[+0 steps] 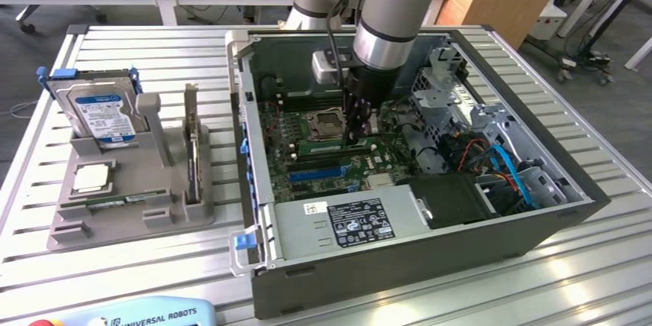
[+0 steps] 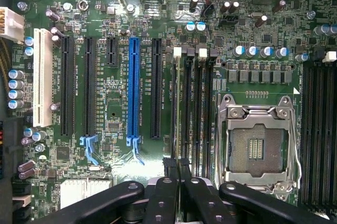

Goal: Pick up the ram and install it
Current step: 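Insert the ram into the slot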

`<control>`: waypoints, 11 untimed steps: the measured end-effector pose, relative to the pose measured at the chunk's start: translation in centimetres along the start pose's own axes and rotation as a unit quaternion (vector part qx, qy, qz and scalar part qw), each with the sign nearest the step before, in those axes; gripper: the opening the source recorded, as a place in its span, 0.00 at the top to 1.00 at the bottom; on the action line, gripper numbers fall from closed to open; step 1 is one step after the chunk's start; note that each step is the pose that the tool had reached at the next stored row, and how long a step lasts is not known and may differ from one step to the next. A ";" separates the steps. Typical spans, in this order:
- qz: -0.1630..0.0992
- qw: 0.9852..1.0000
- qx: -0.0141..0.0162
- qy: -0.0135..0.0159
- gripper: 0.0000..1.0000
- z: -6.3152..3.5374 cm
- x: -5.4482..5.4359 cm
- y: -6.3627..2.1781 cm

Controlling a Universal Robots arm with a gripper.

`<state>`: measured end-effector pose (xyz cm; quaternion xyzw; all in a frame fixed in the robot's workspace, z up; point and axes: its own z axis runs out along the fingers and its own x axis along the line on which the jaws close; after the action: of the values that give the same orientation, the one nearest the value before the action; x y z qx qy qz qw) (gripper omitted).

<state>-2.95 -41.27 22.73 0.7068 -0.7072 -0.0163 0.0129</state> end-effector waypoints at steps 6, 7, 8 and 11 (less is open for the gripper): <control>0.000 1.000 0.000 0.000 0.88 0.14 0.0 0.00; 0.000 1.000 0.000 0.000 0.88 0.14 0.0 0.00; 0.000 1.000 0.000 0.000 0.88 0.15 0.0 0.00; 0.000 1.000 0.000 0.000 0.88 0.15 0.0 0.00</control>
<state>-2.96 -41.28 22.58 0.7068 -0.7071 -0.0163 0.0131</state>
